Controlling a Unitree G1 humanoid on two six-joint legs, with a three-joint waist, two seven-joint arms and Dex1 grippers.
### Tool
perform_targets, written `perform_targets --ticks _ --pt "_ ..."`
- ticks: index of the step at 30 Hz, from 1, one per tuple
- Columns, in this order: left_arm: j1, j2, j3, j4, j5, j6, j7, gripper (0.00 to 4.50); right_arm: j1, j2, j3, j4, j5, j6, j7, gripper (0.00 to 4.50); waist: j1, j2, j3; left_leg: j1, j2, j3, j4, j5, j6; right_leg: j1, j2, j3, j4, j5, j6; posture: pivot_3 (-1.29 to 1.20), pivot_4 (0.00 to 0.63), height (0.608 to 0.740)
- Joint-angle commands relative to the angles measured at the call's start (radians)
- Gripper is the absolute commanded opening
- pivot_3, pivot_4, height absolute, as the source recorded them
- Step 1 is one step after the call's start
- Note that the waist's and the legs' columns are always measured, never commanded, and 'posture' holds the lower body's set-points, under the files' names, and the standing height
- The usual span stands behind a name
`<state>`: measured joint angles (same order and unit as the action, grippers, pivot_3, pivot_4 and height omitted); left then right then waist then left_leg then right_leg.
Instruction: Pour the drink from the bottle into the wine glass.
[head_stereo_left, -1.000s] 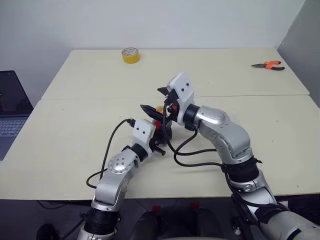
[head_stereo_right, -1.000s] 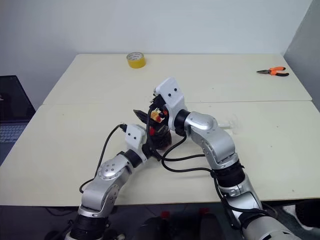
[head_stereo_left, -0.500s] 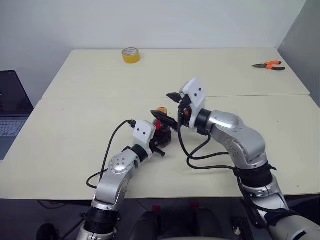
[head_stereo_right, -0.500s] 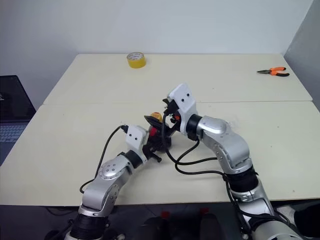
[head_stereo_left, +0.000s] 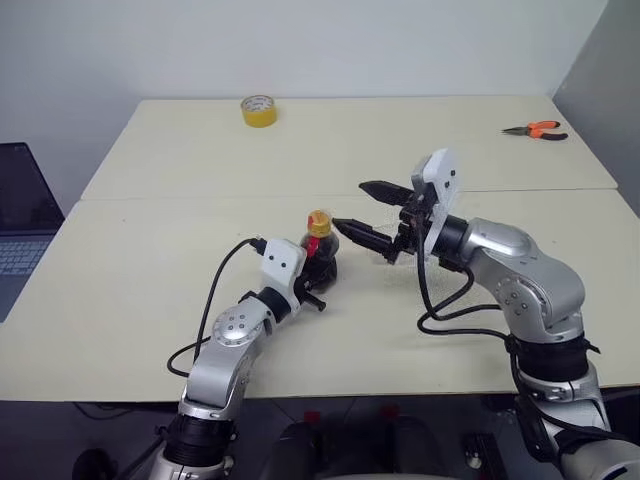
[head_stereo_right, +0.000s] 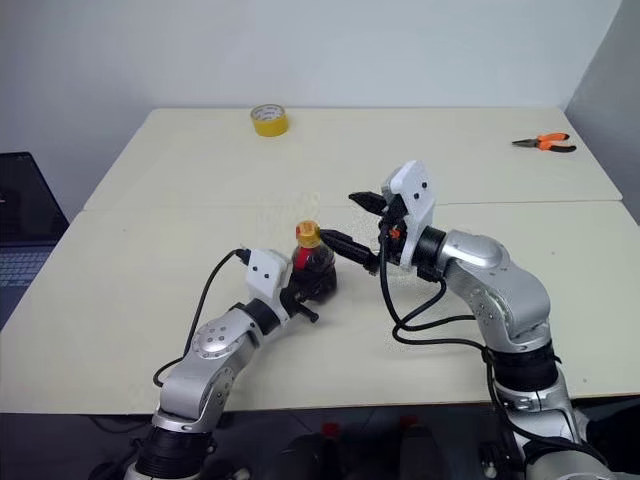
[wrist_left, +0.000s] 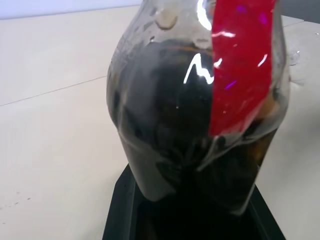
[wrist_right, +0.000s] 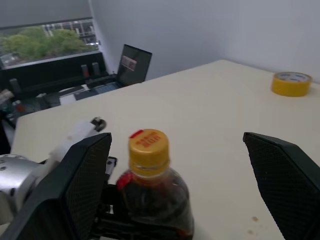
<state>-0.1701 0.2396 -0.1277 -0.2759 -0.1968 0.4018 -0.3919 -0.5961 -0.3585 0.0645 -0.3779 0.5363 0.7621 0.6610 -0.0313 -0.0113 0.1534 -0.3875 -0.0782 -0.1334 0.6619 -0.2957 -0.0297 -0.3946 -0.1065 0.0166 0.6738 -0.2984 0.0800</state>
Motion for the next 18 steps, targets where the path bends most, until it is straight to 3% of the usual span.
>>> perform_targets --ticks 1,8,18 --pt "-0.014 0.001 0.008 -0.039 -0.001 -0.038 -0.008 0.64 -0.018 0.003 0.019 -0.046 0.025 -0.020 0.021 4.50 0.000 0.000 0.000 0.000 0.000 0.000 0.000 0.000 0.000 0.000 0.000 0.000 0.000 0.000 0.000 0.00 0.150 0.740" --pt "-0.010 -0.001 0.007 -0.045 0.003 -0.035 -0.009 0.64 -0.118 0.118 0.098 0.068 -0.107 -0.038 -0.128 4.50 -0.001 0.000 0.000 0.000 0.000 0.000 0.000 0.000 0.000 -0.001 0.000 0.000 0.001 0.000 0.000 0.00 0.150 0.740" --pt "0.001 -0.004 0.008 -0.050 0.006 -0.033 -0.005 0.64 -0.155 0.201 0.146 0.121 -0.151 -0.045 -0.157 4.50 -0.001 0.000 0.000 -0.001 0.000 0.000 0.001 0.000 0.000 -0.001 0.000 0.000 0.001 0.000 0.000 0.00 0.150 0.740"
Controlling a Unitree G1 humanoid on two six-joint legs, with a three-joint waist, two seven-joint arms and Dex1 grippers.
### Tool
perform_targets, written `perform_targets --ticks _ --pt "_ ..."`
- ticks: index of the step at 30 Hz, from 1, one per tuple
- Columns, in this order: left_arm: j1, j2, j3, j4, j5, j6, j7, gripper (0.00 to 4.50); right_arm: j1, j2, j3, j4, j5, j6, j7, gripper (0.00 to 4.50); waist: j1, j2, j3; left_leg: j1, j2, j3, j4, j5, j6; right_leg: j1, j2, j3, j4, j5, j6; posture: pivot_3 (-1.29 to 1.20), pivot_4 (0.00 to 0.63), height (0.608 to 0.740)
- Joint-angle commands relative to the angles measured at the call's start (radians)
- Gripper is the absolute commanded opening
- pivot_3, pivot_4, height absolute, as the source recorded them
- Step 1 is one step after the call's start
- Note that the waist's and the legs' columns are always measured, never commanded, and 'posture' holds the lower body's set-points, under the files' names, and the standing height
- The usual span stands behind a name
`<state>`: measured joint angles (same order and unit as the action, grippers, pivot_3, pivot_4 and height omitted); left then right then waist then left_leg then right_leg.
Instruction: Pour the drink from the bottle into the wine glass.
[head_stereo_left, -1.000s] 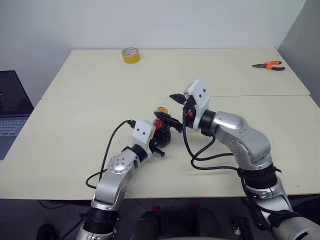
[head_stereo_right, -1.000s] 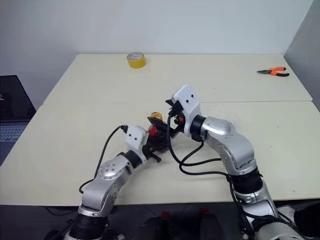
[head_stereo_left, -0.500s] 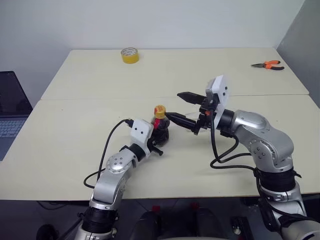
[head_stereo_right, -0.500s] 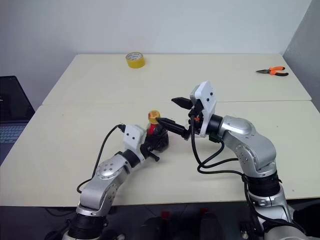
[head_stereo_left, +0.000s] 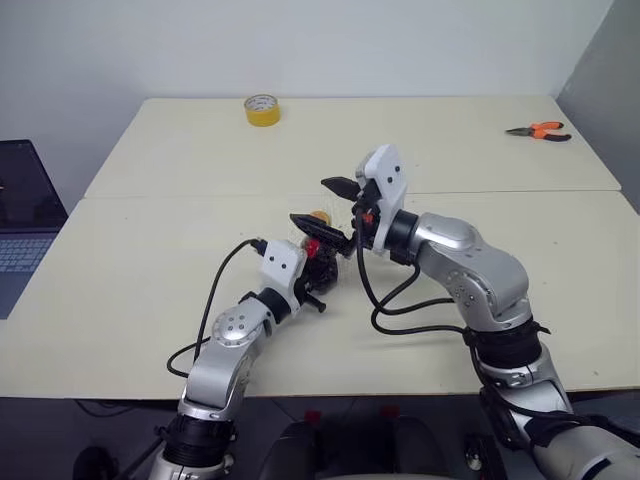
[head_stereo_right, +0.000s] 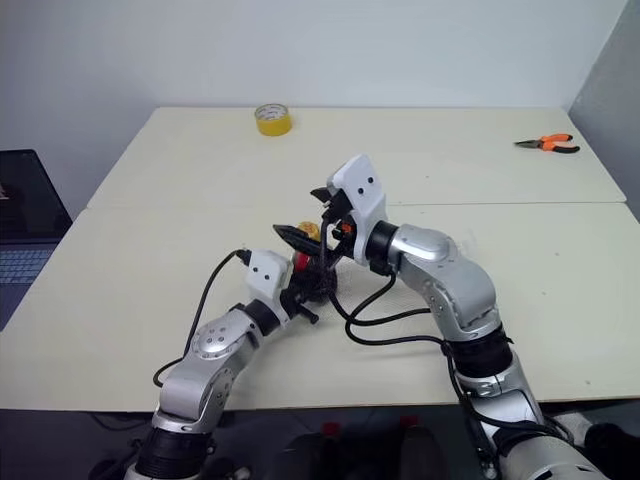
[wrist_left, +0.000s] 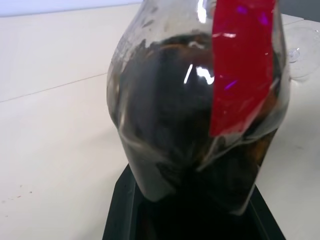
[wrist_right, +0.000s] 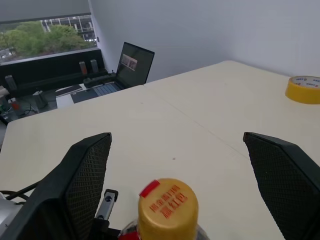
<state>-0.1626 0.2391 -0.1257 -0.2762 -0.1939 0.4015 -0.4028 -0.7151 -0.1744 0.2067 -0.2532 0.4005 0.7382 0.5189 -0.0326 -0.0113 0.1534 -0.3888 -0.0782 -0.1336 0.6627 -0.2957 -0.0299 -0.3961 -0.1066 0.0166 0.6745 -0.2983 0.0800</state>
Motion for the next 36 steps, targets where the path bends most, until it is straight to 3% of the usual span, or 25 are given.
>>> perform_targets --ticks 1,9,20,36 --pt "-0.007 -0.005 0.006 -0.050 0.003 -0.032 0.006 0.64 -0.043 0.024 0.006 0.005 -0.020 -0.019 -0.021 4.50 0.000 0.000 0.000 0.000 0.000 0.000 0.000 0.000 0.000 0.000 0.000 0.000 0.000 0.000 0.000 0.00 0.150 0.740" --pt "-0.004 -0.005 0.009 -0.048 0.004 -0.032 0.007 0.64 -0.088 0.102 0.005 0.035 -0.028 0.065 -0.094 4.50 -0.002 0.000 0.000 0.000 0.000 0.000 0.000 0.000 0.000 -0.002 0.000 0.000 0.002 0.000 0.000 0.00 0.150 0.740" --pt "-0.004 -0.010 0.011 -0.043 0.005 -0.037 0.008 0.64 -0.102 0.119 -0.001 0.108 -0.082 0.068 -0.143 4.50 -0.003 0.000 0.000 -0.005 0.000 0.001 0.001 0.001 -0.001 -0.009 0.000 0.001 0.005 0.000 0.000 0.00 0.150 0.740" --pt "-0.005 -0.007 0.010 -0.049 0.005 -0.031 0.003 0.64 -0.048 0.061 -0.035 0.062 -0.086 0.070 -0.135 4.50 -0.004 0.000 0.000 -0.006 0.000 0.001 0.001 0.001 -0.001 -0.009 0.000 0.001 0.005 0.000 0.000 0.00 0.150 0.740"
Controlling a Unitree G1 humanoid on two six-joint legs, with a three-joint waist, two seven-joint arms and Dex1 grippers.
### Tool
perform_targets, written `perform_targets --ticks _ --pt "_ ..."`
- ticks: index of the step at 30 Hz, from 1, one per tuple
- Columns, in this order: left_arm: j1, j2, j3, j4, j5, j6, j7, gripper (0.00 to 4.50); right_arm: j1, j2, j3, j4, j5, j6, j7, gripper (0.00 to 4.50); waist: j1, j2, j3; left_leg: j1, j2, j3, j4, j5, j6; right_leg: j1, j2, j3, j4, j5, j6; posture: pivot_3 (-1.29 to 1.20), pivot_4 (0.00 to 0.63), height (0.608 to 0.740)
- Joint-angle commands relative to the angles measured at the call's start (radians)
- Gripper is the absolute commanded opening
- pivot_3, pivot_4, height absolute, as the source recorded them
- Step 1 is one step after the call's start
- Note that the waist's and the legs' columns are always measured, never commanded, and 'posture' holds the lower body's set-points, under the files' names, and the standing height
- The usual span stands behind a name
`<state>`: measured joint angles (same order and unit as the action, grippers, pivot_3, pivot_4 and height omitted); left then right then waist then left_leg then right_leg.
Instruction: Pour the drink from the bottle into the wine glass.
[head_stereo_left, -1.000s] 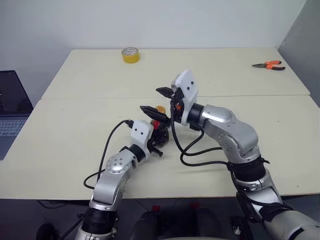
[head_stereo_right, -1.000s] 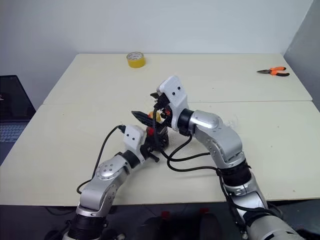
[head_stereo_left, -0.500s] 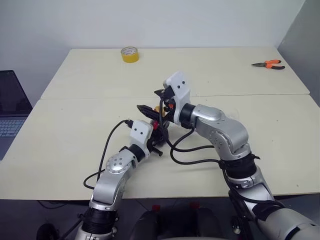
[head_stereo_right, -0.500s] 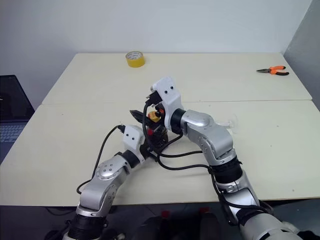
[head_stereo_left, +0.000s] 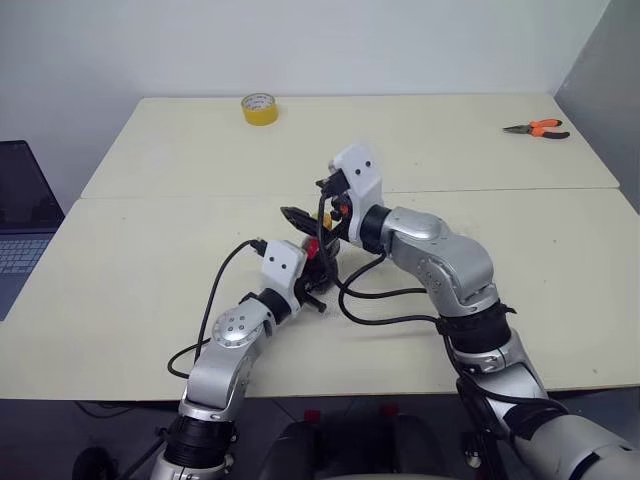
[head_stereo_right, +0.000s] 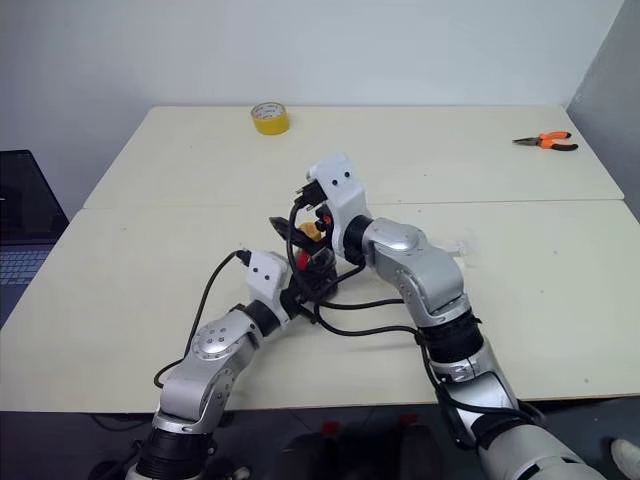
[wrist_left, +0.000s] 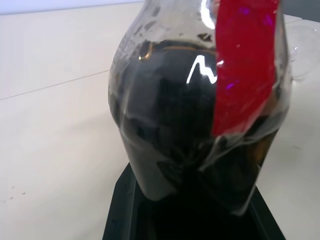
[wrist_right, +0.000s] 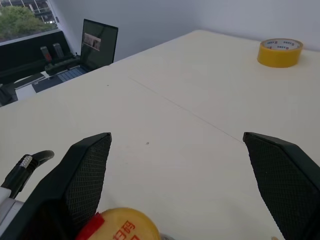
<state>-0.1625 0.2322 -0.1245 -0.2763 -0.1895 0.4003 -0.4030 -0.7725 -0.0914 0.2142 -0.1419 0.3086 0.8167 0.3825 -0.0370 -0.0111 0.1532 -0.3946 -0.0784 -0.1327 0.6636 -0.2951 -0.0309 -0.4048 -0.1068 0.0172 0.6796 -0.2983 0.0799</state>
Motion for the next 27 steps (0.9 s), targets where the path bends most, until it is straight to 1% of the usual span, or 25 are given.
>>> perform_targets --ticks 1,9,20,27 --pt "-0.005 0.000 0.008 -0.050 0.001 -0.030 0.003 0.63 0.016 -0.028 -0.044 -0.059 0.007 -0.006 0.004 4.50 0.000 0.000 0.000 0.000 0.000 0.000 0.000 0.000 0.000 0.000 0.000 0.000 0.000 0.000 0.000 0.00 0.150 0.740" --pt "-0.007 0.002 0.006 -0.047 0.000 -0.029 -0.001 0.63 0.069 -0.075 -0.042 -0.132 0.032 -0.009 0.030 4.50 0.000 0.000 0.000 0.000 0.000 0.000 0.000 0.000 0.000 0.000 0.000 0.000 0.000 0.000 0.000 0.00 0.150 0.740" --pt "-0.007 0.006 0.007 -0.046 0.001 -0.029 -0.003 0.63 0.087 -0.108 -0.058 -0.142 0.040 -0.017 0.052 4.50 -0.001 0.000 0.000 0.000 0.000 0.000 0.000 0.000 0.000 0.000 0.000 0.000 0.000 0.000 0.000 0.00 0.150 0.740" --pt "-0.004 0.012 0.008 -0.046 0.000 -0.026 -0.006 0.63 0.115 -0.130 -0.068 -0.164 0.085 -0.020 0.097 4.50 0.000 0.000 0.000 0.000 0.000 0.000 0.000 0.000 0.000 0.000 0.000 0.000 0.000 0.000 0.000 0.00 0.150 0.740"
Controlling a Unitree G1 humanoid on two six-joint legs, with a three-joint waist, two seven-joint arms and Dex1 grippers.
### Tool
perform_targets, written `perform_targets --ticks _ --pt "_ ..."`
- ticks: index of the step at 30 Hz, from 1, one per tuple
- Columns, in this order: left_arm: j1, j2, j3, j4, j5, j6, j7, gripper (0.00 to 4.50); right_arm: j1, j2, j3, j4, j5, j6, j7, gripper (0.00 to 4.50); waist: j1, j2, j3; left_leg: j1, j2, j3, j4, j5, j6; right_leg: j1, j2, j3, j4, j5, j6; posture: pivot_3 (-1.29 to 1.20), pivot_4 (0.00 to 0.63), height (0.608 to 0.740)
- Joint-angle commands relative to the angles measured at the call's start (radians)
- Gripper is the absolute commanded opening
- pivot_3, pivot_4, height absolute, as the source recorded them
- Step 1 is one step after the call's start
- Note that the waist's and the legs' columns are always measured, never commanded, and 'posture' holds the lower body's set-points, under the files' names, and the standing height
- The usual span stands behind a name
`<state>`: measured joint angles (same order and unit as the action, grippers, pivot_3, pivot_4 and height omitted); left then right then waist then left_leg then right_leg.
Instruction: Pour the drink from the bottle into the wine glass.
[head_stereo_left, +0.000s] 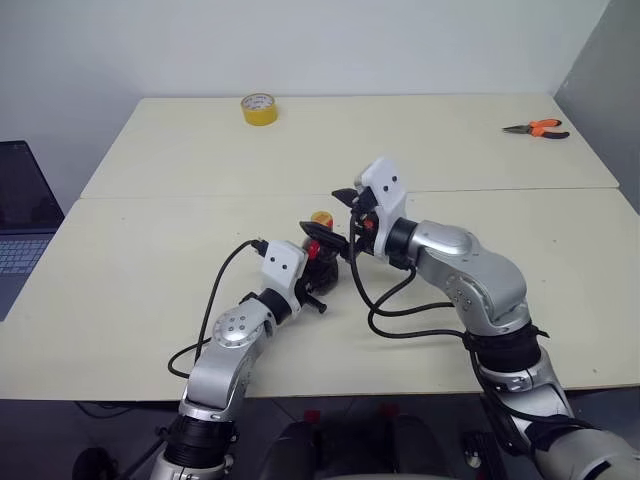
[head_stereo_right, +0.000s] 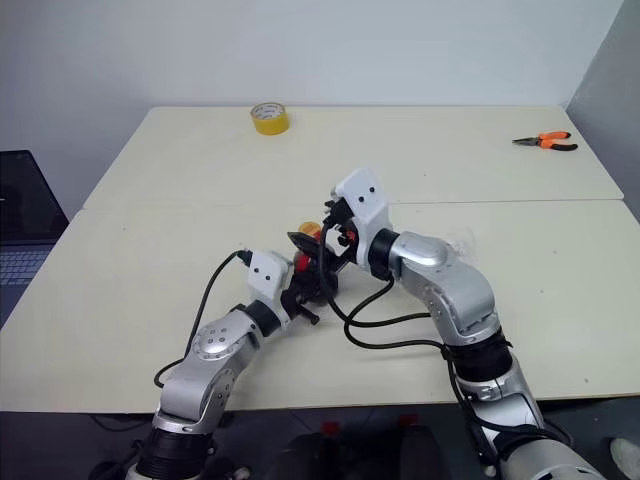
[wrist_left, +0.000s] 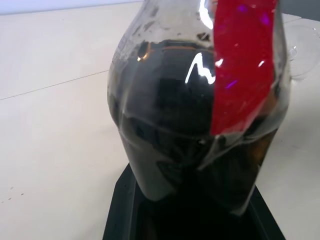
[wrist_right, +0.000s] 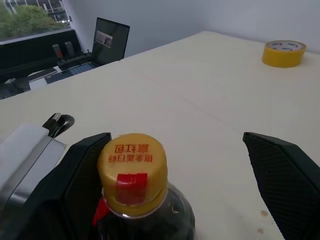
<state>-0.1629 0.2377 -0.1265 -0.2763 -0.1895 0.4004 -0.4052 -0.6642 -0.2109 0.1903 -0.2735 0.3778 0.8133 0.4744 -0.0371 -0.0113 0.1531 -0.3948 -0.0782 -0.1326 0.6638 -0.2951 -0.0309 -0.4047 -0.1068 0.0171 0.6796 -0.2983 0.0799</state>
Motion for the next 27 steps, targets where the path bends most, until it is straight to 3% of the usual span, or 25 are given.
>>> perform_targets --ticks 1,21,27 --pt "-0.004 0.007 0.011 -0.045 0.000 -0.026 -0.004 0.63 0.009 -0.010 -0.048 -0.033 0.022 -0.019 0.010 4.50 0.000 0.000 0.000 0.000 0.000 0.000 0.000 0.000 0.000 0.000 0.000 0.000 0.000 0.000 0.000 0.00 0.150 0.740" --pt "-0.004 0.014 0.018 -0.044 -0.003 -0.025 -0.005 0.63 0.033 -0.033 -0.054 -0.053 0.066 -0.068 0.095 4.50 0.002 0.000 0.000 0.000 0.000 0.000 0.000 0.000 0.000 0.000 0.000 0.000 0.000 0.000 0.000 0.00 0.150 0.740" --pt "-0.017 0.014 0.117 -0.004 -0.031 -0.057 0.027 0.63 0.009 -0.051 -0.125 -0.025 0.084 -0.132 0.116 4.50 0.003 0.000 0.000 0.000 0.000 0.000 0.000 0.000 0.000 0.000 0.000 0.000 0.000 0.000 0.000 0.00 0.150 0.740"
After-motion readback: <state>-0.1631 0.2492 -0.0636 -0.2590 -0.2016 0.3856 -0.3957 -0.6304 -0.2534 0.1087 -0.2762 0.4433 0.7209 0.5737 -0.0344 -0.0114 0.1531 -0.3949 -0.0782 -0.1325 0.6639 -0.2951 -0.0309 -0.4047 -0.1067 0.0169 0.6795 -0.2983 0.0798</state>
